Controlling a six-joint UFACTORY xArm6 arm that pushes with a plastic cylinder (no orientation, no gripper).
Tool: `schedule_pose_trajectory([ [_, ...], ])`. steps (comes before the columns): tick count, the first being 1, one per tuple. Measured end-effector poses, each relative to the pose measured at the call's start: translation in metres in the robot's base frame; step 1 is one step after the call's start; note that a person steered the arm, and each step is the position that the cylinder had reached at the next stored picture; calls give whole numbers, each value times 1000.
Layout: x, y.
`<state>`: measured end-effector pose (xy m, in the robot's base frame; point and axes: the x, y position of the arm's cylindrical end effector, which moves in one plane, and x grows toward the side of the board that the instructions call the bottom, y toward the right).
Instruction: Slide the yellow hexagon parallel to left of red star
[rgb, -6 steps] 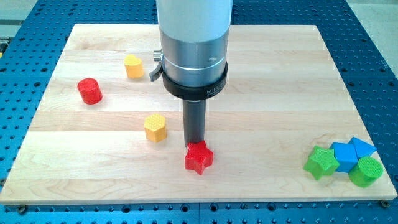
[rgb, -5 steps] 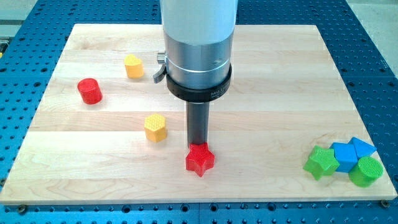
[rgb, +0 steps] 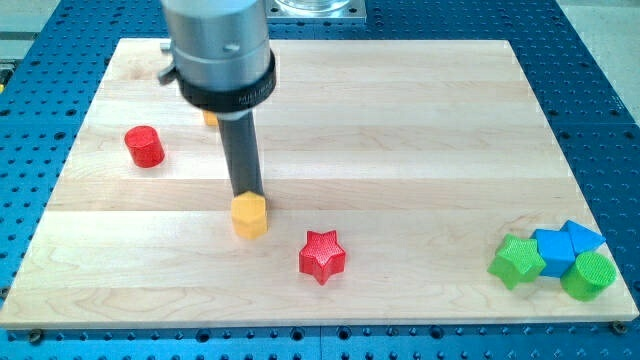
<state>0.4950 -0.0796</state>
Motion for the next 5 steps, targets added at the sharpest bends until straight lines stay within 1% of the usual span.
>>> schedule_pose_trajectory([
  [1, 10, 0],
  [2, 32, -8],
  [4, 67, -42],
  [5, 89, -14],
])
